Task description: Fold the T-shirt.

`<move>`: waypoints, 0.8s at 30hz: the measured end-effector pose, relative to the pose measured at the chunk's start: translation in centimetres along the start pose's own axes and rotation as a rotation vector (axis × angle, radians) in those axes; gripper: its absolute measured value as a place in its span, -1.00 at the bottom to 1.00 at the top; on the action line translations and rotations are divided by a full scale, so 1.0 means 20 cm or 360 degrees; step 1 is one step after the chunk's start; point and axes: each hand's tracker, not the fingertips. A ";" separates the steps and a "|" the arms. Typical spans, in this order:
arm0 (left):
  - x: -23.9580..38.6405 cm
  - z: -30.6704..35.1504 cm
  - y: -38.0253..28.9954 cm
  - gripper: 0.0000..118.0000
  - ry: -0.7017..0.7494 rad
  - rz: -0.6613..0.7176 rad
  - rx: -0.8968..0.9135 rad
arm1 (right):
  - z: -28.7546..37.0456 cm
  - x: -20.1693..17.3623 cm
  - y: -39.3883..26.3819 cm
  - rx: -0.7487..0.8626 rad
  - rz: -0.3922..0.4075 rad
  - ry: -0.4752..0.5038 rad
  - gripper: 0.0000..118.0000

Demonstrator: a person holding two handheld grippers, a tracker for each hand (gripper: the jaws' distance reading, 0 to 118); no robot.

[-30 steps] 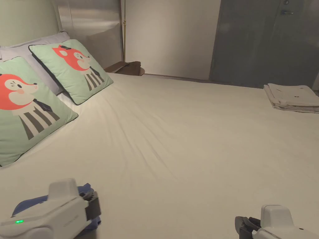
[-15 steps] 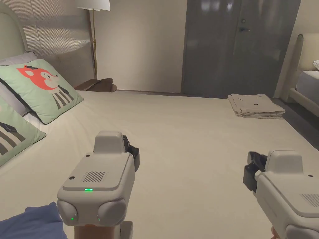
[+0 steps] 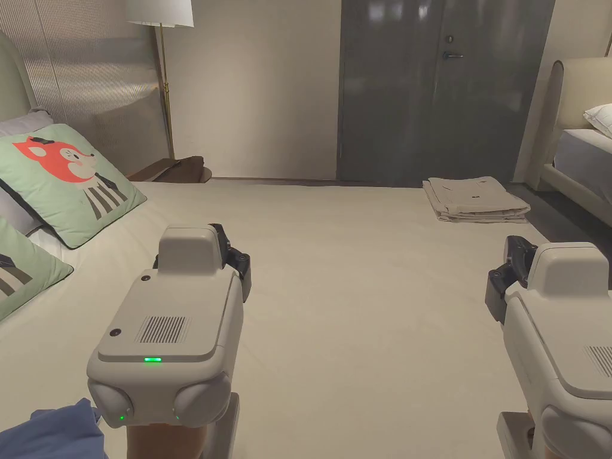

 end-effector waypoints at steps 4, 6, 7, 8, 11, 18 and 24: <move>0.01 0.00 0.00 -0.99 -0.0006 -0.0022 -0.0001 | 0.01 0.00 0.00 0.0000 -0.0001 0.0009 -1.00; 0.01 0.00 0.00 -0.99 -0.0004 -0.0025 -0.0003 | 0.01 0.00 0.01 0.0000 0.0001 0.0017 -1.00; 0.01 0.00 0.00 -0.99 -0.0005 -0.0025 -0.0005 | 0.01 0.00 0.01 0.0001 0.0004 0.0021 -1.00; 0.00 0.00 -0.01 -0.99 -0.0006 -0.0023 -0.0004 | 0.01 -0.01 0.01 0.0000 0.0007 0.0022 -1.00; 0.00 0.00 -0.01 -0.99 -0.0001 -0.0031 -0.0009 | 0.01 -0.01 0.01 0.0001 0.0011 0.0026 -1.00; -0.01 -0.01 -0.03 0.07 -0.0003 -0.0010 -0.0038 | 0.00 -0.02 0.00 -0.0002 0.0021 0.0043 -0.48; -0.01 0.00 -0.05 0.79 -0.0007 -0.0025 -0.0046 | 0.00 -0.01 -0.01 0.0017 0.0017 0.0064 0.30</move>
